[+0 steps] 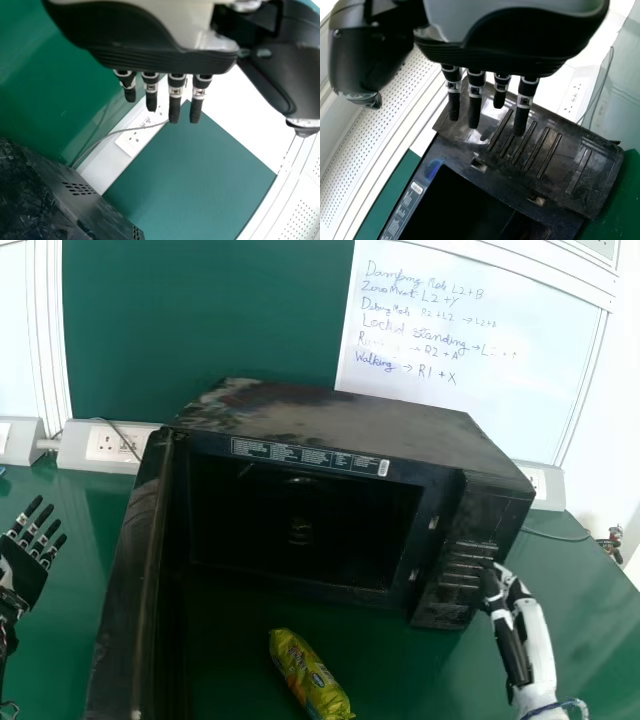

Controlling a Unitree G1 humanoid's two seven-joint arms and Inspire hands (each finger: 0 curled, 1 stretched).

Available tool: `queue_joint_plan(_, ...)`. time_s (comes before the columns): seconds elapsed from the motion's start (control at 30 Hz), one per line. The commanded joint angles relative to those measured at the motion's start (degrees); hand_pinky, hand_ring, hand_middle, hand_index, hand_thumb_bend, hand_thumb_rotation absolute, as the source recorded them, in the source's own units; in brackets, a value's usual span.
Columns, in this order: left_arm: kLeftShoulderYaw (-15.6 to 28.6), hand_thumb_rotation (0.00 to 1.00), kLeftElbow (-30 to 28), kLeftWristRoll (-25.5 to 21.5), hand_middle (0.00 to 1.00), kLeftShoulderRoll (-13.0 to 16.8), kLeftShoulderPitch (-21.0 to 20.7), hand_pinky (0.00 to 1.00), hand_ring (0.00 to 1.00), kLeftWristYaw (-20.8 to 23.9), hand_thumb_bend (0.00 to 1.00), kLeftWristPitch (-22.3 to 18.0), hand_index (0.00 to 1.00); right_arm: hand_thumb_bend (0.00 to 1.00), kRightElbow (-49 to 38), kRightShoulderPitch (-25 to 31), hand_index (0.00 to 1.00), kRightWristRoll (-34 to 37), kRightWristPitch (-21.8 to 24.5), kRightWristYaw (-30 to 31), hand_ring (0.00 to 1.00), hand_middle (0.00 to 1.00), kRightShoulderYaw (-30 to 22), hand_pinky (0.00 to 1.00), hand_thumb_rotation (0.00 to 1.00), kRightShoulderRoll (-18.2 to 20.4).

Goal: Put biscuit inside oven

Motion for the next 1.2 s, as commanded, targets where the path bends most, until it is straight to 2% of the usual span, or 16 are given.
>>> queue_joint_plan(0.0,0.29,0.21,0.48,0.22,0.96,-0.31,-0.92,1.0,1.0,-0.01,0.49,-0.01,0.93,0.8,-1.53,-0.35,0.9,-0.38,1.03,0.9,0.85,0.87,0.57,0.78,0.36,-1.16)
queue_joint_plan(0.4,0.23,0.22,0.75,0.53,0.93,-0.3,-0.7,1.0,0.99,-0.94,0.51,-0.32,0.9,0.81,-5.84,-0.42,0.94,-3.79,5.17,3.65,0.89,0.92,3.52,0.81,0.37,-3.91)
queue_joint_plan(0.67,0.14,0.22,0.44,0.76,0.93,-0.21,-0.52,1.0,0.99,-1.1,0.49,-0.32,0.9,0.81,-10.25,-1.34,0.96,-6.77,10.84,6.07,0.92,0.94,5.81,0.82,0.4,-6.42)
queue_joint_plan(0.83,0.48,0.2,0.26,0.12,0.95,-0.56,-0.71,1.0,1.0,-0.23,0.49,-0.1,0.92,0.8,-15.66,-1.72,0.97,-10.99,16.13,8.46,0.93,0.96,8.76,0.83,0.39,-8.91)
queue_joint_plan(1.0,0.13,0.21,-0.18,0.69,0.95,-0.61,-0.49,1.0,1.0,-0.7,0.47,-0.43,0.91,0.83,-16.49,-3.04,0.95,-18.77,15.52,12.49,0.91,0.95,11.97,0.81,0.46,-11.73)
queue_joint_plan(1.17,0.15,0.21,-0.16,0.62,0.95,-0.4,-0.49,1.0,1.0,-0.67,0.48,-0.16,0.92,0.83,-16.49,-5.4,0.95,-25.14,14.24,18.18,0.92,0.94,13.91,0.81,0.47,-10.28)
